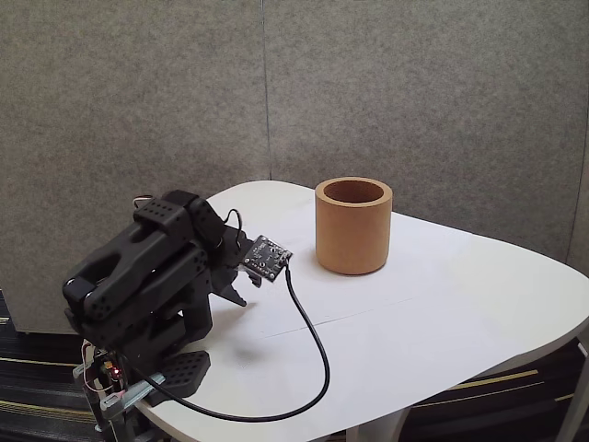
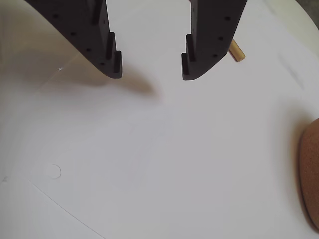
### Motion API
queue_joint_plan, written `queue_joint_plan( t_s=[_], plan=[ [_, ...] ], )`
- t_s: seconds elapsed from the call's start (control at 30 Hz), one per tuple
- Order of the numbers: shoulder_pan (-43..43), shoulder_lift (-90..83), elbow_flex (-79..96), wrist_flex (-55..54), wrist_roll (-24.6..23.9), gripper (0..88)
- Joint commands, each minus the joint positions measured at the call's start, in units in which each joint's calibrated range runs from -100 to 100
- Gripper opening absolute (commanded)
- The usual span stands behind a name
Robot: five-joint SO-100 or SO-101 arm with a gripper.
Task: Grab the pen and put it in the pen holder.
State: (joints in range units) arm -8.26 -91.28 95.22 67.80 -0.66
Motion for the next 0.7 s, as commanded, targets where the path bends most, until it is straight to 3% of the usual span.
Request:
queue_joint_plan(
  t_s=[0.0,0.67],
  plan=[
    [0.06,-0.02,-0.18,0.25,0.21,16.4],
    [-0.23,-0.02,-0.18,0.25,0.21,16.4]
  ],
)
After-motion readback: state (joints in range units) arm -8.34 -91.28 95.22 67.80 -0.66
